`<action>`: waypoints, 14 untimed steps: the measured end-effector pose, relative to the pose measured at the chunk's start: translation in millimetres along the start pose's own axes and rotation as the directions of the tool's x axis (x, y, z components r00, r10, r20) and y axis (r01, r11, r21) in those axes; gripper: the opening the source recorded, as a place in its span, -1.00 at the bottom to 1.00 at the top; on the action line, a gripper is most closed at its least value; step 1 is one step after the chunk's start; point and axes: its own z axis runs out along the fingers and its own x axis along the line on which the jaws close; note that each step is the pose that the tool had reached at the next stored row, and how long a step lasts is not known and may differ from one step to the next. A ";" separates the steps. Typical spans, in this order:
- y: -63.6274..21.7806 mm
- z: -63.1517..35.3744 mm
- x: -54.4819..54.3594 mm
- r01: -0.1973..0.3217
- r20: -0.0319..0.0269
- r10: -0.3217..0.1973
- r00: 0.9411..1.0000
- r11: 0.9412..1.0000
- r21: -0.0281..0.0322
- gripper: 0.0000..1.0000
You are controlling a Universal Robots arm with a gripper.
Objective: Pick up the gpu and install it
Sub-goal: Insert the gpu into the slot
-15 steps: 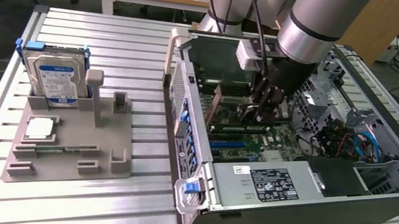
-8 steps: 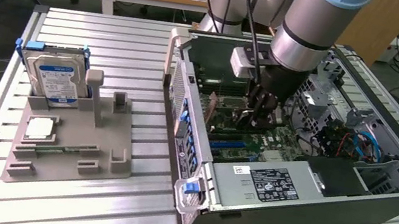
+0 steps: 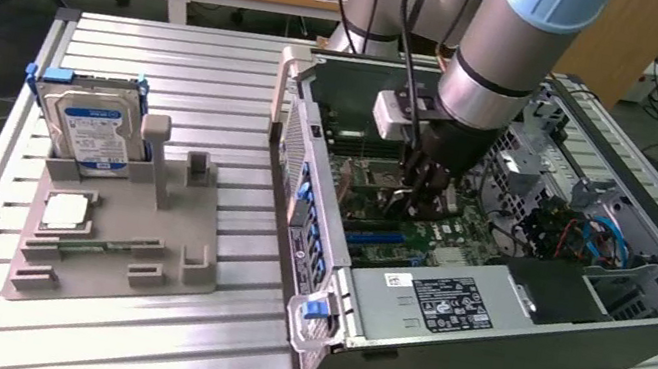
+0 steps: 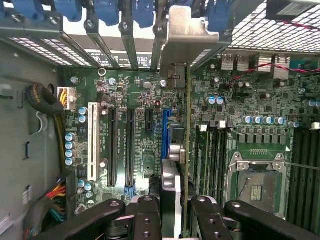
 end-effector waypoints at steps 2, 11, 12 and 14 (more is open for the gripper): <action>2.9 3.8 0.0 0.000 0.000 0.000 1.000 1.000 0.000 -0.44; 4.5 12.4 0.5 0.000 0.000 0.000 1.000 1.000 0.000 -0.44; 4.5 12.5 0.4 0.000 0.000 0.000 1.000 1.000 0.000 -0.44; 4.7 13.2 0.4 0.000 0.000 0.000 1.000 1.000 0.000 -0.44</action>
